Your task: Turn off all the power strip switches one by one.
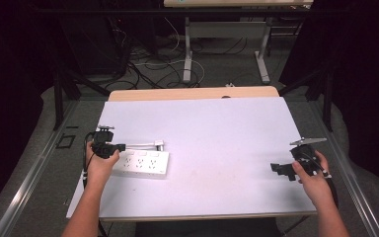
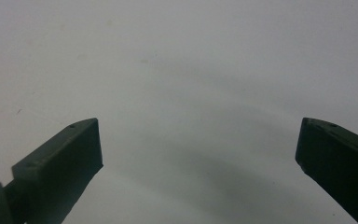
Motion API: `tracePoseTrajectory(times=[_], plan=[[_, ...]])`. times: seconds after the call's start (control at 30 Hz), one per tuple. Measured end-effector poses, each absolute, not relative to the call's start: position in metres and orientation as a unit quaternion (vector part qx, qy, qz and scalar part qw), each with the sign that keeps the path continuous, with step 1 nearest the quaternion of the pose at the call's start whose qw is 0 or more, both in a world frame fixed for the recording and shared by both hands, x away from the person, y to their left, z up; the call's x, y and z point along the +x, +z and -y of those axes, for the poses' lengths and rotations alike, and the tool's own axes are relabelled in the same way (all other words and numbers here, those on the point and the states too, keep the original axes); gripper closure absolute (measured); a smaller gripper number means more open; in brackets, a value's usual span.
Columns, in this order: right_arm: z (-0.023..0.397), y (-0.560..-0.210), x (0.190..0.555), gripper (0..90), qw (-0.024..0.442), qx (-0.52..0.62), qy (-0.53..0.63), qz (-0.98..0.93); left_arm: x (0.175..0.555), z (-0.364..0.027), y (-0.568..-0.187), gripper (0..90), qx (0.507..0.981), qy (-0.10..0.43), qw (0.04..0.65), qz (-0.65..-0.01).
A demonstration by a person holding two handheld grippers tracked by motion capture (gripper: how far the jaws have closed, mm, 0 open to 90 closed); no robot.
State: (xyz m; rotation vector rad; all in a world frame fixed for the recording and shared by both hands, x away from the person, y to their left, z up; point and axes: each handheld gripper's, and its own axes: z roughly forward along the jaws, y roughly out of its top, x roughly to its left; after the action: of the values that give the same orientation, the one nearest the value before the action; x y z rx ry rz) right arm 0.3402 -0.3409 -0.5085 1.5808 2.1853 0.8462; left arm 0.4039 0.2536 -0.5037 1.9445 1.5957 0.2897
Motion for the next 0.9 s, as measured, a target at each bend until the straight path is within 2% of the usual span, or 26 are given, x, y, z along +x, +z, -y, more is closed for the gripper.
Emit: tracePoseTrajectory(times=[0.9], plan=[[0.342,-0.510,0.341,0.0,0.156,0.554,0.297,-0.762,0.407,-0.234,-0.515,90.0,0.736,0.095,0.296,-0.601]])
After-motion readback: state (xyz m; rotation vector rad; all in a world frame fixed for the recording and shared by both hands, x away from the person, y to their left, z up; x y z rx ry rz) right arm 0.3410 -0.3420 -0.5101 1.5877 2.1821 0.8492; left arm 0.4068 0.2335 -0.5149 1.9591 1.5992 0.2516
